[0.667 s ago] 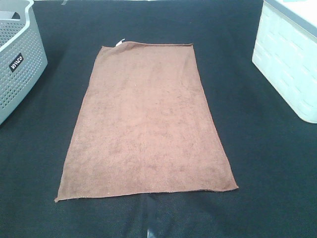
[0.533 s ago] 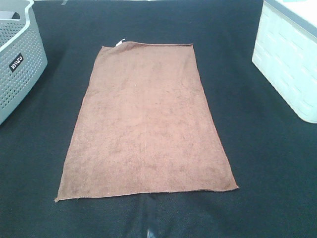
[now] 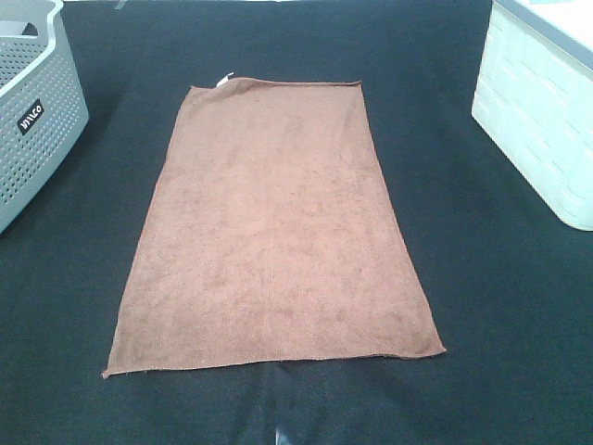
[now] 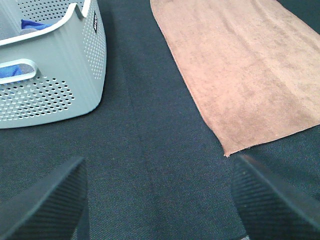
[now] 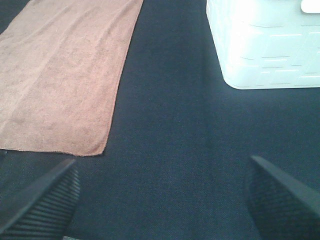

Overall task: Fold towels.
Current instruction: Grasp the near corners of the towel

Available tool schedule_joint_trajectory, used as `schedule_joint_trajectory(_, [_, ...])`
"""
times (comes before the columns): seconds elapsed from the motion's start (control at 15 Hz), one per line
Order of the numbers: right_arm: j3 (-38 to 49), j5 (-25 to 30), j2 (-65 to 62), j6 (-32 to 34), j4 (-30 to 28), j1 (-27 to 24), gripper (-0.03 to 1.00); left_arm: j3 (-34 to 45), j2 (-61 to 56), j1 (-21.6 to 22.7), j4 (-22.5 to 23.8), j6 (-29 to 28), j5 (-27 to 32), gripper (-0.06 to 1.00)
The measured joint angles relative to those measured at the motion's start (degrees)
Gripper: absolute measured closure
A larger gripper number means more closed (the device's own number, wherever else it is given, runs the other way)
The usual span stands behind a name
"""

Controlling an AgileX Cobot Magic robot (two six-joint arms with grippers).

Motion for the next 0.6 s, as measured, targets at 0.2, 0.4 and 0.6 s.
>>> schedule_joint_trajectory(0.2, [0.0, 0.0, 0.0, 0.0, 0.0, 0.0, 0.13, 0.0, 0.0, 0.0, 0.0, 0.0, 0.0, 0.19])
schedule_joint_trajectory(0.4, [0.0, 0.0, 0.0, 0.0, 0.0, 0.0, 0.13, 0.0, 0.0, 0.0, 0.0, 0.0, 0.0, 0.19])
schedule_joint_trajectory(0.6, [0.0, 0.0, 0.0, 0.0, 0.0, 0.0, 0.13, 0.0, 0.0, 0.0, 0.0, 0.0, 0.0, 0.19])
